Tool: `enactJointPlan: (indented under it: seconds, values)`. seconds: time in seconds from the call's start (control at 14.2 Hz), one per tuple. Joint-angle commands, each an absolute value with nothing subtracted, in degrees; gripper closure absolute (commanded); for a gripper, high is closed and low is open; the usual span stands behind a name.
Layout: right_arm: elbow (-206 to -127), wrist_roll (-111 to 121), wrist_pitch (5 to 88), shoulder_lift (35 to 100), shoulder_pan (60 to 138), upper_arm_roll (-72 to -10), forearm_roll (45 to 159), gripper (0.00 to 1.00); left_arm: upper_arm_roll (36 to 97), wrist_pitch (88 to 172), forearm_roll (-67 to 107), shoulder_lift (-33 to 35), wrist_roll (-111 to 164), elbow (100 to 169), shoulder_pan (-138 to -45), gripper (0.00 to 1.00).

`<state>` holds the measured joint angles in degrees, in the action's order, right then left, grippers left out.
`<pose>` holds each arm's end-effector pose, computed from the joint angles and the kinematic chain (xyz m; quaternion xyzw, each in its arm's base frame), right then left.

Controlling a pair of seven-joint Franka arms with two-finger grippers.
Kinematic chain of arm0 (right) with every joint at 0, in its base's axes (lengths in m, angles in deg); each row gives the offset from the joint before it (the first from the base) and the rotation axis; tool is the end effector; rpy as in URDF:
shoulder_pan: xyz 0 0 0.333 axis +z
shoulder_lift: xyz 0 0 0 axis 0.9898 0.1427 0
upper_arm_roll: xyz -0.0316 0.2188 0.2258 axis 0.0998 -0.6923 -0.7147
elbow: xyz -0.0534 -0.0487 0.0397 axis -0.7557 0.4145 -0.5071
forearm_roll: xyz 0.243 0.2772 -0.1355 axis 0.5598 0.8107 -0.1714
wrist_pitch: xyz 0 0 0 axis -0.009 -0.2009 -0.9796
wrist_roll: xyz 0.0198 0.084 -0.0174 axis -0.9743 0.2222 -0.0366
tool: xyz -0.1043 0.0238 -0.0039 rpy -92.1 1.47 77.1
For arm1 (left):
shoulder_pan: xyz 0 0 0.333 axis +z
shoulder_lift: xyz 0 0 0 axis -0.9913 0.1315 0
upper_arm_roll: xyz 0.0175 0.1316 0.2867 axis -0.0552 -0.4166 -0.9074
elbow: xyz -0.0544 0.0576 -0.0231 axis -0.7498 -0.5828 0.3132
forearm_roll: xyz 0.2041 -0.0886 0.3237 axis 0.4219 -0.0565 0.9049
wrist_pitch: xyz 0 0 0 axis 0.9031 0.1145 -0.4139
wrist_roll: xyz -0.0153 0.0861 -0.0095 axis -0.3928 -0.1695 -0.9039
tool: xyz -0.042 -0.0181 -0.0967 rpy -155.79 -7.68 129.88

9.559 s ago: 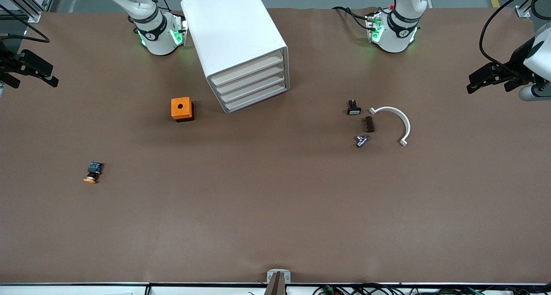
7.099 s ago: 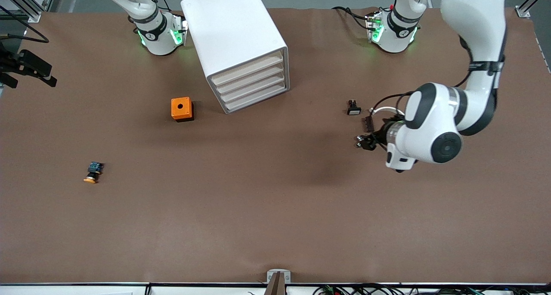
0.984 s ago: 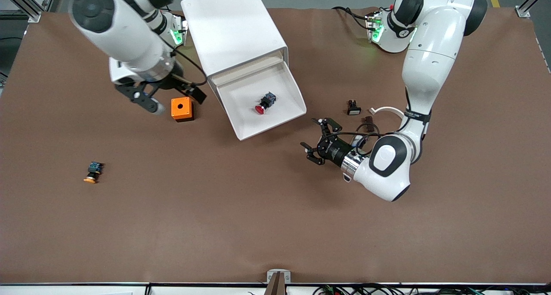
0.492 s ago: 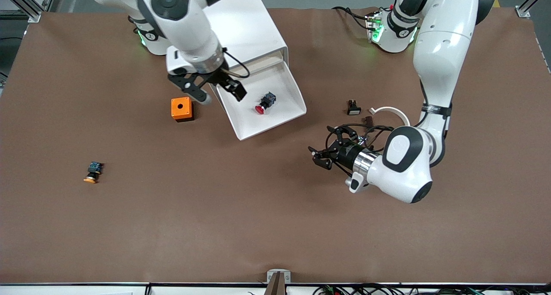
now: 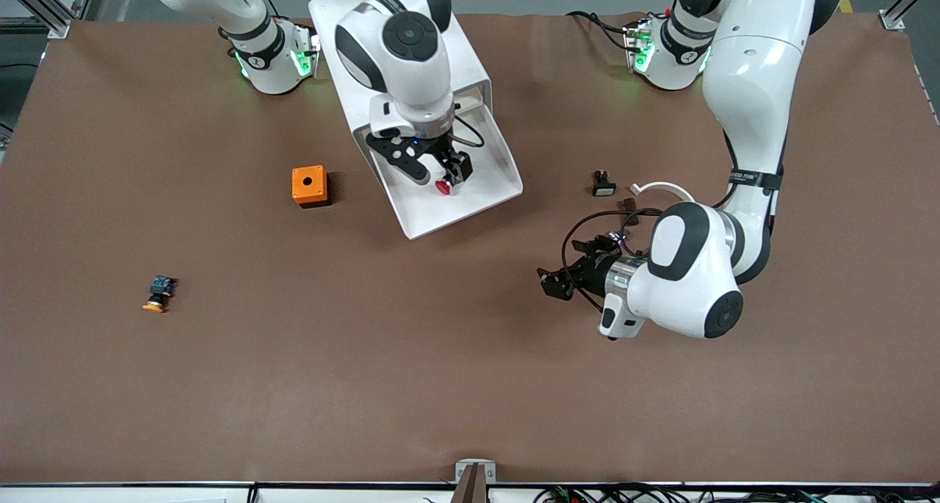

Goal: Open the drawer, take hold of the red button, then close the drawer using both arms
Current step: 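Reach the right gripper into the open drawer over the red button, then grasp the red button with the right gripper and lift it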

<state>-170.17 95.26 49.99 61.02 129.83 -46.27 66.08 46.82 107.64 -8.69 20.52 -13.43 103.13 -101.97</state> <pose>0.4235 0.4691 0.3884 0.9457 -0.3249 -0.0074 0.0003 0.6672 -0.2881 0.3060 0.8891 0.3019 -0.2961 0.1748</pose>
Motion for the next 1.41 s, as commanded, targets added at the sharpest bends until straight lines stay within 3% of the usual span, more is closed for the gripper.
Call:
enactJointPlan:
  seconds: [0.0,0.7,0.77,0.98,1.05,1.34]
  values:
    - [-169.44,97.04,50.21,62.31,131.27,-45.50,64.97,0.00,46.43,110.29,-7.44,19.18,-11.39,104.44,-102.31,0.00]
    - [-168.65,100.64,51.27,66.44,132.68,-45.50,62.95,0.00,46.34,114.94,-2.53,17.43,-9.01,104.44,-103.36,0.00]
    - [-168.57,100.56,51.27,66.53,132.68,-45.50,62.95,0.11,46.60,115.99,-1.30,17.34,-9.01,104.44,-103.62,0.00]
    - [-168.21,100.73,51.10,66.53,133.55,-45.59,63.83,0.92,46.60,119.15,1.00,16.98,-8.83,104.53,-104.50,0.00]
    - [-168.21,101.08,51.01,66.53,134.08,-45.59,63.83,1.00,46.60,121.08,3.00,16.90,-8.83,104.61,-105.55,0.00]
    - [-166.90,100.83,50.31,66.27,133.92,-45.41,63.83,1.00,46.52,122.42,8.64,16.81,-9.80,104.62,-107.67,0.00]
